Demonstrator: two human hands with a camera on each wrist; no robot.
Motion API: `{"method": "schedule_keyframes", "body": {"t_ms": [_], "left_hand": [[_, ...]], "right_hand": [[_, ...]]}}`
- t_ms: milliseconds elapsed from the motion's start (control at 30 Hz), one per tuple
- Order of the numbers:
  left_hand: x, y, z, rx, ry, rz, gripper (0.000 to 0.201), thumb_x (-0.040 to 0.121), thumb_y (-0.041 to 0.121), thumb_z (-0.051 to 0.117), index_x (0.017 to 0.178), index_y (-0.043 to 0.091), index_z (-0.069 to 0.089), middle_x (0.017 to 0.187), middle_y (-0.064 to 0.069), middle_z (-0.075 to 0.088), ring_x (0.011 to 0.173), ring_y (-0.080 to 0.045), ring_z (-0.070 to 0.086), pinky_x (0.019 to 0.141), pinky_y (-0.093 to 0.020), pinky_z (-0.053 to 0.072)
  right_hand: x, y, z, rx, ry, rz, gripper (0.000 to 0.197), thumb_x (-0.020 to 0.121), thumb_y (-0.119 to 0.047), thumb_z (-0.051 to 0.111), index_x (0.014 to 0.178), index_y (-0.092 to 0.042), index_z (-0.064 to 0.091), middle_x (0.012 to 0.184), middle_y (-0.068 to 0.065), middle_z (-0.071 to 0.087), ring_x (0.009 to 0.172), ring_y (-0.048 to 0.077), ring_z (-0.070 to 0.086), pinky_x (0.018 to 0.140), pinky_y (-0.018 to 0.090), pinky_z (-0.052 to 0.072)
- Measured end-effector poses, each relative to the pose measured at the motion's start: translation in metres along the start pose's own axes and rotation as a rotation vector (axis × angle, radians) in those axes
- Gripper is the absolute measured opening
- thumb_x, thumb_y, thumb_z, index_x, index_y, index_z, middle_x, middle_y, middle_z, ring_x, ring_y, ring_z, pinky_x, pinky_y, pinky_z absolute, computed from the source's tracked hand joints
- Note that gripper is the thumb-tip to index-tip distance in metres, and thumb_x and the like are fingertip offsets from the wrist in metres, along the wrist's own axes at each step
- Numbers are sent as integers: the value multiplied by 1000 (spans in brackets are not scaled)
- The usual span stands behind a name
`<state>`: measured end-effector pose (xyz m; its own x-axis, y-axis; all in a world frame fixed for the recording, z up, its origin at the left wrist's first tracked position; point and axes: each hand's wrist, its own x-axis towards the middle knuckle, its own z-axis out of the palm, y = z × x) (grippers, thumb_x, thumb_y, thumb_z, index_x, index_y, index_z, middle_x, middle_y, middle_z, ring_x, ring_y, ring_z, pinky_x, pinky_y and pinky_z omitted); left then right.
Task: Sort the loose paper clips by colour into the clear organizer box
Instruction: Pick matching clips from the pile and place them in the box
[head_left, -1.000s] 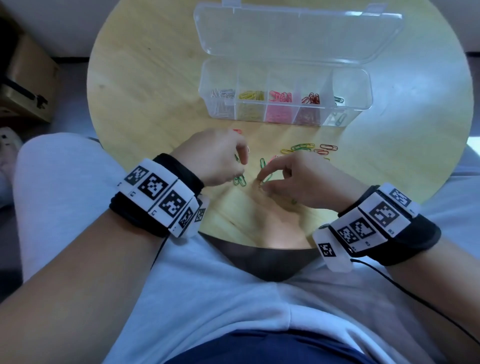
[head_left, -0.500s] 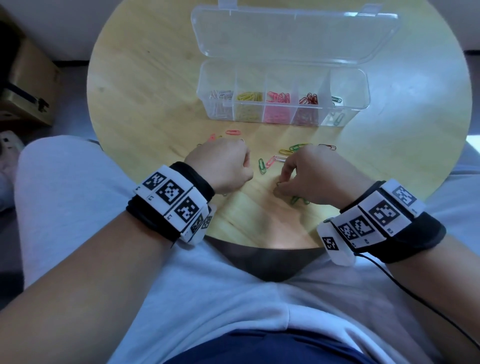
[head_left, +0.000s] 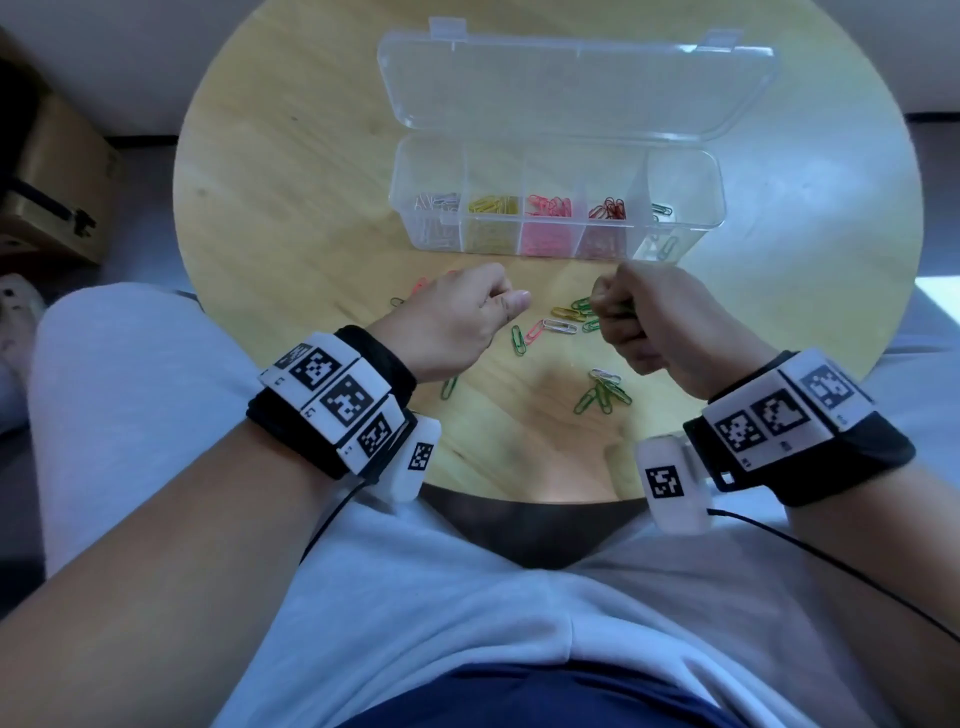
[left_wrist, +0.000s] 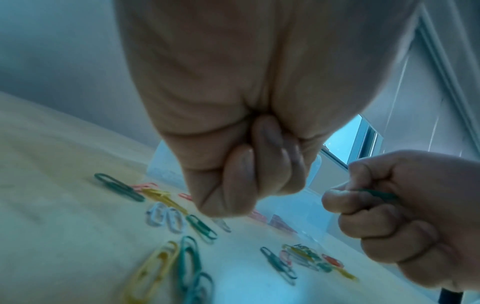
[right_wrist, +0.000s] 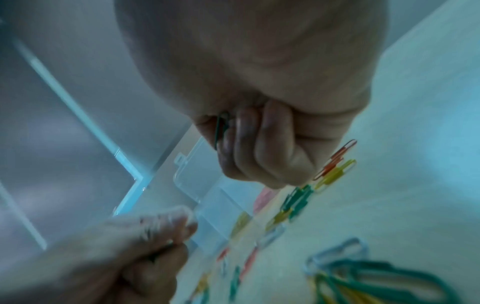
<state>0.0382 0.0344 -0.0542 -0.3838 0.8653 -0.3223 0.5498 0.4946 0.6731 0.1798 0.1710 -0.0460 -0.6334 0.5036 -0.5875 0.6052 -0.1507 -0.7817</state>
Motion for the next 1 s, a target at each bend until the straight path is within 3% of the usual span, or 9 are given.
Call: {"method": "schedule_keyframes", "body": {"t_ms": [100,200,300,467,600,700,833,933,1000], "left_hand": [[4,4,-1,-122,-18,0,19,101,30,45,85,25,53,61,9,53,55,-8,47,54,-29,33],[10,16,-5,-219,-41,11,23,102,18,41,88,19,59,55,9,48,40,-3,36,44,-25,29],[19,34,-11,-297,-14,19,28,103,13,40,83,17,60,54,6,45,36,-2,34,42,-23,27],[28,68,-14,-303,29,43,32,92,12,45,62,14,55,44,8,38,36,-9,31,46,-27,24],[31,91,-9,-287,25,95,28,90,16,39,63,12,44,56,-4,32,44,-16,25,48,-29,19],[36,100,-8,-274,30,103,29,91,16,38,63,11,43,59,-6,33,49,-18,26,49,-30,20],[49,117,-6,-218,52,88,35,93,15,39,59,19,34,62,-3,33,55,-17,28,52,-32,21],[65,136,1,-150,16,65,31,97,20,39,67,17,47,63,1,38,56,-15,34,52,-31,24],[76,148,4,-115,26,47,31,98,25,40,95,6,64,66,3,40,57,-13,37,51,-31,25]], "right_hand": [[-2,-5,-13,253,-32,-12,38,92,-26,45,61,-24,24,55,-3,16,47,14,8,45,24,5],[0,-11,-26,372,-27,-89,39,100,-38,47,66,-22,38,50,-5,21,40,9,14,40,19,9],[9,-20,-43,425,56,-159,31,102,-34,45,75,-18,51,49,-5,30,39,8,19,37,17,15],[20,-46,-50,621,290,-346,39,100,-38,44,65,-19,42,56,-4,25,49,13,23,47,25,24],[30,-54,-42,410,417,-542,38,91,-50,41,65,-22,37,57,-9,33,56,14,31,56,29,29],[40,-44,-43,205,477,-523,37,89,-54,39,73,-23,51,74,-4,54,71,13,54,68,25,37],[38,-36,-51,282,567,-582,35,90,-50,39,85,-19,54,92,7,61,81,11,59,75,20,41],[25,-34,-62,373,624,-634,31,97,-42,37,89,-16,52,84,6,61,80,15,62,74,22,44],[17,-31,-68,442,644,-640,29,100,-38,36,90,-16,51,78,1,60,75,14,62,73,28,44]]}}
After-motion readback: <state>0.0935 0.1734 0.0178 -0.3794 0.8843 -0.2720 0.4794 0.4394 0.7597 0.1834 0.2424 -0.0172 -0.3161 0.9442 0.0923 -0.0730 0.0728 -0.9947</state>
